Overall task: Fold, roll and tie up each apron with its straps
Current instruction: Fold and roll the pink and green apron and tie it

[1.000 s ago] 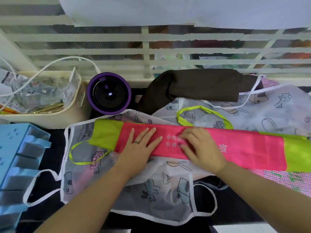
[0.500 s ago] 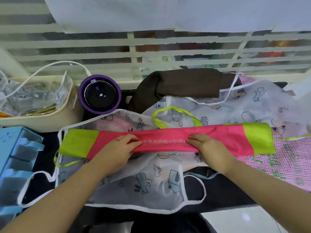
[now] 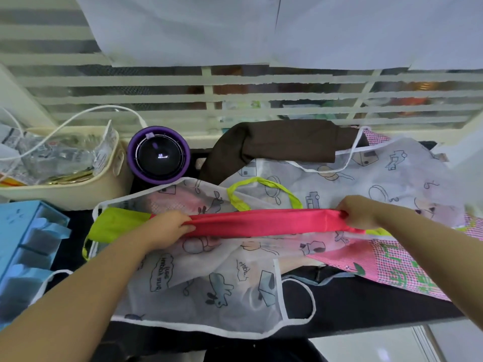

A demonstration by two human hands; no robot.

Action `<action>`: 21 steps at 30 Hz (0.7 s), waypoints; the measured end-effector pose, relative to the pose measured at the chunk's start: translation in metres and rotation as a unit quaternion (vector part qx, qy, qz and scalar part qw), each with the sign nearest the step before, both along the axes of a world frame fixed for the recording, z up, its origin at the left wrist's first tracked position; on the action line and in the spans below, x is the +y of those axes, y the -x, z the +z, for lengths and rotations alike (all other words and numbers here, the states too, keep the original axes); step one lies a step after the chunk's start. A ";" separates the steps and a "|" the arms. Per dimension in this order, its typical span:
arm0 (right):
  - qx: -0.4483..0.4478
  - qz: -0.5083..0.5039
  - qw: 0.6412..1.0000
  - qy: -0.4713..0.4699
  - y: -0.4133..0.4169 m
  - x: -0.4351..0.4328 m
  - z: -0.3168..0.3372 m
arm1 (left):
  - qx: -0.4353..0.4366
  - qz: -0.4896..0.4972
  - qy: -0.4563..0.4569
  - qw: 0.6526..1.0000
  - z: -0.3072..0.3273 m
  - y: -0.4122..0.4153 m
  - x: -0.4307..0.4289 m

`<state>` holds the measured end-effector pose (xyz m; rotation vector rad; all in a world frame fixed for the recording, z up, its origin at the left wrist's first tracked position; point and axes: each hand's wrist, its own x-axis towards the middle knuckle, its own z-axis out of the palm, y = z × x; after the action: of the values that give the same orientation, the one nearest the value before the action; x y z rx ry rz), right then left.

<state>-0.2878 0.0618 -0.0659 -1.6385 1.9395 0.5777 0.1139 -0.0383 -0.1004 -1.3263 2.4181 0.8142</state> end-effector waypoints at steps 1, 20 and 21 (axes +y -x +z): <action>0.020 -0.001 1.000 -0.001 0.004 0.000 -0.003 | -0.006 0.008 -0.005 1.000 0.001 -0.004 -0.005; 0.218 -0.056 0.974 0.011 0.003 0.008 -0.045 | -0.182 0.099 0.335 0.919 -0.031 -0.047 0.009; 0.228 -0.044 0.973 0.013 0.001 0.008 -0.044 | -0.147 0.104 0.351 0.919 -0.033 -0.040 0.015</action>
<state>-0.2888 0.0699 -0.1100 -1.5207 2.3352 0.9655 0.1542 -0.0233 -0.1330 -1.8045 2.4218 -0.2676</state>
